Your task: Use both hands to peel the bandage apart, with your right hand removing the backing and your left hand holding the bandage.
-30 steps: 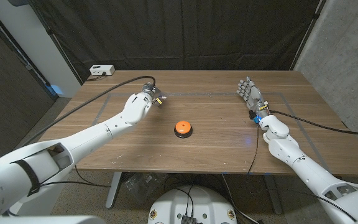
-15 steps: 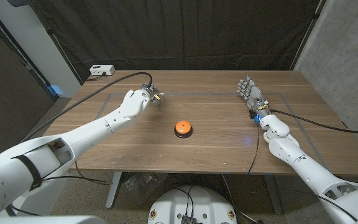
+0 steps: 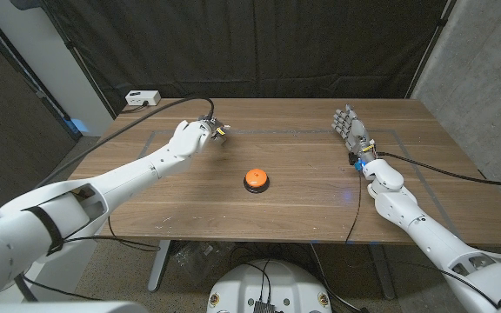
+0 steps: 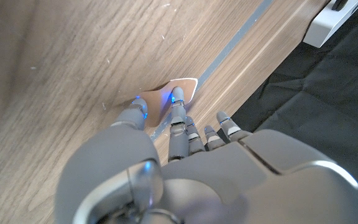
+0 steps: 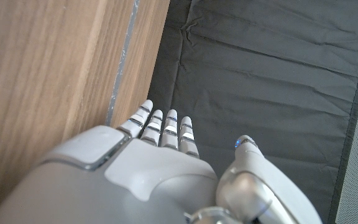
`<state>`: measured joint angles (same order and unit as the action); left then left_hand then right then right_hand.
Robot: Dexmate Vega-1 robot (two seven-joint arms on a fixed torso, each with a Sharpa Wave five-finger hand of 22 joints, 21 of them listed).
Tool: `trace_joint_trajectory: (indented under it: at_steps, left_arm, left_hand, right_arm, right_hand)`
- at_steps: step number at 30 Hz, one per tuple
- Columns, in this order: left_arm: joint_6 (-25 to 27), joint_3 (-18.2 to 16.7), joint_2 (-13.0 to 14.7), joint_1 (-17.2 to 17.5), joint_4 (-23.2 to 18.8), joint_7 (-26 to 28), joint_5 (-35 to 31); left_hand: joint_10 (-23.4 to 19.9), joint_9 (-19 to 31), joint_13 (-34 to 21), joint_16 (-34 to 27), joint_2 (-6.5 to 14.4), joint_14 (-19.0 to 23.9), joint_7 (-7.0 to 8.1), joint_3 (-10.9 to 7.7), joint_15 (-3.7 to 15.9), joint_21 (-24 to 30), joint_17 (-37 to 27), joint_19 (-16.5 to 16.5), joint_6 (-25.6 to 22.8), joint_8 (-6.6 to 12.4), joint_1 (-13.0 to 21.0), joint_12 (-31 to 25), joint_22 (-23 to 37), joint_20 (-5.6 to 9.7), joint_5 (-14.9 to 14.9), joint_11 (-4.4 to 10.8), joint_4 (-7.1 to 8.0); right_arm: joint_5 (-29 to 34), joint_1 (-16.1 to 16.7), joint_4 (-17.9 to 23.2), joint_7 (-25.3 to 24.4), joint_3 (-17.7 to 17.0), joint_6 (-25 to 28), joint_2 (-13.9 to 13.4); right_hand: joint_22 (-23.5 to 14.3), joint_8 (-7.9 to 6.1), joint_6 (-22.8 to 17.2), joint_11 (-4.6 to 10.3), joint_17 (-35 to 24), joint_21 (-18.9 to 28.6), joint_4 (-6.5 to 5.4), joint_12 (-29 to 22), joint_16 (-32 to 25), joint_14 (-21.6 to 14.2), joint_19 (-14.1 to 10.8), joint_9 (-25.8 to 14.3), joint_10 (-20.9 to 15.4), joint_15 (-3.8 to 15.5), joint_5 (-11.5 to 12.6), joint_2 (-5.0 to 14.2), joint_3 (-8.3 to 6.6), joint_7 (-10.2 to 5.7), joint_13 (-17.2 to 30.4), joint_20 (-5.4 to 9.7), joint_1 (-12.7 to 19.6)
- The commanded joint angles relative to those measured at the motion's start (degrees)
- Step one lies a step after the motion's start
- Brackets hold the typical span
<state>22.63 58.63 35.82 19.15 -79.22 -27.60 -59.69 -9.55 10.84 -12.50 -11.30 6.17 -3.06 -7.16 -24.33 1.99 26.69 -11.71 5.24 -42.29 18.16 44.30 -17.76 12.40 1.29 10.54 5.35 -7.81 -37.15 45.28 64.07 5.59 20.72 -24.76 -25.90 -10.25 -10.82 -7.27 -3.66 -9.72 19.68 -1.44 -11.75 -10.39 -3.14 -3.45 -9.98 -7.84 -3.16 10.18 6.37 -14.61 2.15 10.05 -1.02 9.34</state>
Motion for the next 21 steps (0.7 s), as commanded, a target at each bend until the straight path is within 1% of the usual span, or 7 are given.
trace_joint_trajectory:
  at_steps: [1, 4, 6, 8, 14, 15, 21]
  left_arm:
    - [2.5, 2.7, 0.8, 0.3, -0.4, 3.0, -3.0]
    - [3.8, 2.3, 1.3, 1.4, -1.6, 6.1, -4.3]
    - [5.5, 1.7, 1.7, 2.9, -2.8, 10.0, -5.6]
    - [6.3, 1.2, 1.8, 3.7, -3.3, 11.8, -5.9]
    - [8.3, 0.0, 1.9, 5.6, -4.2, 15.4, -6.6]
    - [8.5, -0.2, 1.9, 5.8, -4.3, 16.1, -6.6]
    - [9.8, -1.5, 1.9, 7.3, -5.3, 19.1, -6.3]
  left_hand:
    - [-2.6, 0.0, 0.2, -0.7, -0.3, 2.0, 2.84, -0.99, 2.57, 1.2, 0.1, -1.6, -4.1, 0.62, 1.6, -0.8, 0.2, 0.53, -0.1, 1.54, -0.93]
    - [-4.8, 0.0, 0.3, -0.9, -1.1, 4.5, 5.31, -1.63, 3.08, 2.3, 0.2, -3.3, -6.9, 1.14, 3.0, -1.6, 0.1, 0.44, -0.2, 2.16, -1.47]
    - [-7.3, 0.1, 0.5, -1.2, -1.4, 7.0, 6.43, -2.28, 4.01, 3.3, 0.2, -4.8, -10.5, 2.06, 3.9, -2.4, 0.1, 0.38, -0.2, 3.54, -1.37]
    - [-8.8, 0.1, 0.6, -1.6, -1.7, 9.3, 7.25, -2.62, 4.63, 4.1, 0.2, -6.1, -13.2, 2.87, 4.4, -2.9, 0.0, 0.34, -0.3, 3.84, -1.31]
    - [-11.5, 0.5, 0.7, -1.7, -2.0, 12.3, 7.45, -3.23, 5.28, 5.3, 0.0, -8.0, -18.5, 4.88, 5.2, -3.6, -0.3, 0.08, -0.3, 4.59, -1.01]
    - [-11.9, 0.9, 0.7, -1.6, -1.7, 12.6, 8.3, -3.71, 5.25, 5.4, 0.0, -8.2, -19.7, 5.62, 5.9, -3.6, -0.4, 0.03, -0.3, 4.67, -1.17]
    - [-13.0, 1.6, 0.7, -1.8, -1.1, 14.3, 8.41, -4.57, 5.42, 6.2, -0.1, -9.4, -20.1, 6.44, 7.0, -3.9, -0.5, -0.29, -0.2, 4.69, -1.2]
  right_arm:
    - [0.5, 0.2, 0.6, -0.7, 0.1, -0.1, -0.2]
    - [0.5, 0.6, 1.4, -0.9, 0.1, 0.2, -0.5]
    - [0.5, 1.0, 1.9, -1.1, 0.1, 0.3, -0.7]
    - [0.5, 1.3, 2.4, -1.3, 0.0, 0.4, -0.8]
    - [0.5, 2.1, 3.5, -1.8, -0.2, 0.6, -1.2]
    - [0.5, 2.2, 3.8, -1.9, -0.2, 0.7, -1.3]
    - [0.4, 2.5, 4.3, -2.0, -0.2, 1.1, -1.5]
  right_hand:
    - [-0.3, -0.17, -0.3, -0.04, -0.1, -0.2, -0.06, -0.3, -0.2, -0.5, -0.6, -0.3, -0.5, -0.17, 0.4, -0.02, 0.18, -0.02, 0.2, 0.06, -0.3]
    - [-0.3, -0.15, -0.2, -0.07, -0.1, -0.2, -0.07, -0.2, -0.2, -0.5, -0.6, -0.3, -0.5, -0.18, 0.4, -0.03, 0.19, -0.05, 0.2, 0.09, -0.3]
    - [-0.3, -0.14, -0.3, -0.01, -0.1, -0.2, -0.09, -0.2, -0.2, -0.5, -0.6, -0.3, -0.5, -0.18, 0.4, -0.02, 0.18, -0.06, 0.2, 0.13, -0.4]
    - [-0.3, -0.12, -0.2, -0.04, -0.1, -0.3, -0.09, -0.2, -0.2, -0.5, -0.6, -0.3, -0.5, -0.2, 0.5, -0.02, 0.18, -0.06, 0.2, 0.13, -0.4]
    - [-0.3, -0.09, -0.2, 0.0, -0.1, -0.4, -0.1, -0.2, -0.1, -0.5, -0.6, -0.3, -0.5, -0.18, 0.5, -0.03, 0.17, -0.07, 0.2, 0.11, -0.4]
    - [-0.3, -0.09, -0.2, -0.02, -0.1, -0.4, -0.1, -0.2, -0.1, -0.5, -0.6, -0.3, -0.5, -0.19, 0.5, -0.03, 0.17, -0.05, 0.2, 0.12, -0.4]
    - [-0.3, -0.07, -0.3, 0.06, -0.1, -0.5, -0.07, -0.2, 0.0, -0.5, -0.6, -0.3, -0.5, -0.17, 0.5, -0.03, 0.13, -0.07, 0.2, 0.12, -0.4]
